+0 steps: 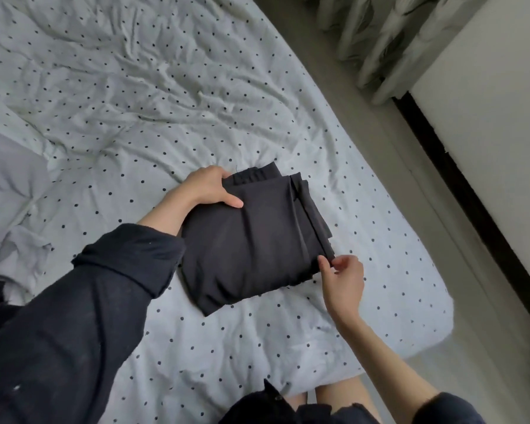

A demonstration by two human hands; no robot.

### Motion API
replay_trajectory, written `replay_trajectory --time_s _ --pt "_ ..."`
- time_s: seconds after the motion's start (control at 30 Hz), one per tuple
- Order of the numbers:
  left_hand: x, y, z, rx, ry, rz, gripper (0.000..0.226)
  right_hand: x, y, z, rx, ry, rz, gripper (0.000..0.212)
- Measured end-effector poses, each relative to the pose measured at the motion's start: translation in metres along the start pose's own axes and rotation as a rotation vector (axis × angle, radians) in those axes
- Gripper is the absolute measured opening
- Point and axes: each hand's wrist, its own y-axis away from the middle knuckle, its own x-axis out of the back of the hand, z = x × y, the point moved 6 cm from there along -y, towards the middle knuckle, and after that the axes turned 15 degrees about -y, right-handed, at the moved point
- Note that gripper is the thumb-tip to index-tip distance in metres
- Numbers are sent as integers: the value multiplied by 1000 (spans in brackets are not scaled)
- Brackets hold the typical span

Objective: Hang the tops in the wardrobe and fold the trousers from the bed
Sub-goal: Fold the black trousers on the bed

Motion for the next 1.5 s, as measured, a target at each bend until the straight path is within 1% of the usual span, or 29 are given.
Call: replay_trajectory --time_s 0.03,0.07,0.1,0.13,0.17,0.23,0.3,0.33,0.4,0.43,0.5,0.57,0.63,0.67,0.7,0.77,0.87,0.93,1.0,1.07,1.1,1.17,1.23,1.3,1.37,1.5 --pt "1 3 1 10 -11 6 54 1 3 15 -211 -134 7 34" --pt "1 6 -1 28 -7 -3 46 -4 7 26 -411 -251 -46 39" --pt "1 11 -2 42 7 -24 42 -11 15 34 -577 -352 -130 40" --pt "-1 16 -5 58 49 -52 40 -19 20 38 -678 -433 -217 39" --pt "-3 21 -9 77 104 -77 39 -26 23 38 -708 -506 -286 38" --pt "-7 34 -23 123 198 -90 34 -35 17 25 -639 -581 -335 32" --pt "-18 51 -42 166 234 -125 31 -36 3 6 -525 -514 -297 28" --pt "-29 61 -52 186 260 -170 33 -36 -6 -5 -465 -480 -285 27" --pt "-59 84 -72 244 337 -293 40 -40 -23 -31 -351 -448 -322 21" --pt "-73 96 -80 276 390 -340 44 -44 -30 -44 -299 -438 -357 21" --pt "-94 109 -88 309 545 -361 47 -50 -38 -57 -237 -416 -404 33" --pt "-98 111 -89 306 697 -297 41 -53 -38 -51 -242 -367 -419 43" --pt "-91 106 -87 290 817 -208 25 -52 -28 -32 -272 -328 -435 43" --pt "-87 103 -85 284 861 -172 26 -50 -22 -20 -291 -320 -449 43" --pt "-83 100 -82 272 884 -150 31 -49 -16 -10 -311 -323 -464 42" --pt "-83 95 -77 259 893 -154 44 -48 -11 0 -341 -340 -489 37" --pt "-85 91 -80 312 860 -158 72 -49 -15 -2 -379 -320 -586 21" --pt "-84 89 -83 346 855 -157 79 -49 -18 -4 -387 -279 -647 16" --pt "-83 86 -84 357 836 -165 70 -47 -20 -5 -363 -249 -635 19" --pt "-80 87 -85 362 807 -166 48 -48 -21 -10 -324 -227 -585 25" --pt "-78 89 -84 354 801 -170 40 -47 -20 -12 -302 -224 -556 25" --pt "-74 93 -84 343 815 -176 38 -47 -19 -16 -289 -225 -520 22" --pt "-67 99 -80 319 824 -180 44 -44 -17 -24 -282 -230 -511 12" --pt "-59 105 -75 297 840 -167 44 -36 -15 -38 -268 -232 -519 13" --pt "-49 112 -64 262 876 -158 38 -22 -13 -51 -257 -238 -523 13" --pt "-27 127 -13 107 931 -142 23 34 -5 -77 -199 -265 -468 17"
